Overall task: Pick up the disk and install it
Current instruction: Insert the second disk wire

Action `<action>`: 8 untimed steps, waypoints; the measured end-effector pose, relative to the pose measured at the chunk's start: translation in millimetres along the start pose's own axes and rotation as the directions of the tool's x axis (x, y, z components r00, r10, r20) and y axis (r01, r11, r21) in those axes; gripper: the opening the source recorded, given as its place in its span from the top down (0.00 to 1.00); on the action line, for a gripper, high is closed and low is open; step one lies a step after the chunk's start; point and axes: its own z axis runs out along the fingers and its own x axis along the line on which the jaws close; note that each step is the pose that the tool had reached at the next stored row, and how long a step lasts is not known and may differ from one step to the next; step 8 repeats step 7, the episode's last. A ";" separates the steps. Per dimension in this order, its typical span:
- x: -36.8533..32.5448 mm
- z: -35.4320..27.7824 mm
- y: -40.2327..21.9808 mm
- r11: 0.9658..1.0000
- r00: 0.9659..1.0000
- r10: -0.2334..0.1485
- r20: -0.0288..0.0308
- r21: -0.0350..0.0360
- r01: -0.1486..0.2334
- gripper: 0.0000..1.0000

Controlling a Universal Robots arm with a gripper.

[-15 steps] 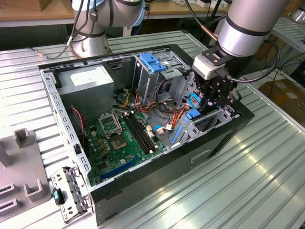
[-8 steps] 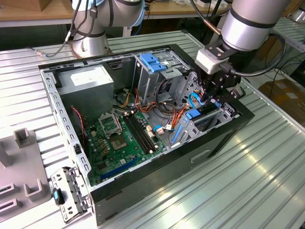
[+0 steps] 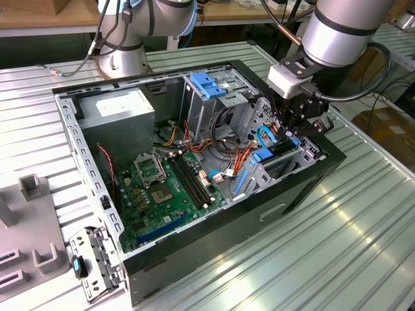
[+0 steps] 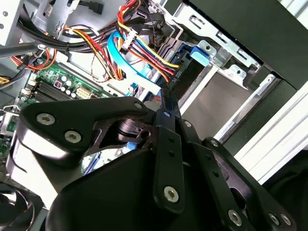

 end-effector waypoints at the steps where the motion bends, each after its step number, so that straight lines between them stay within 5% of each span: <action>1: 0.0 0.0 0.0 1.000 1.000 0.000 0.000 0.000 0.000 0.89; 8: 0.0 -0.2 0.0 1.000 1.000 0.000 0.000 0.000 0.000 0.89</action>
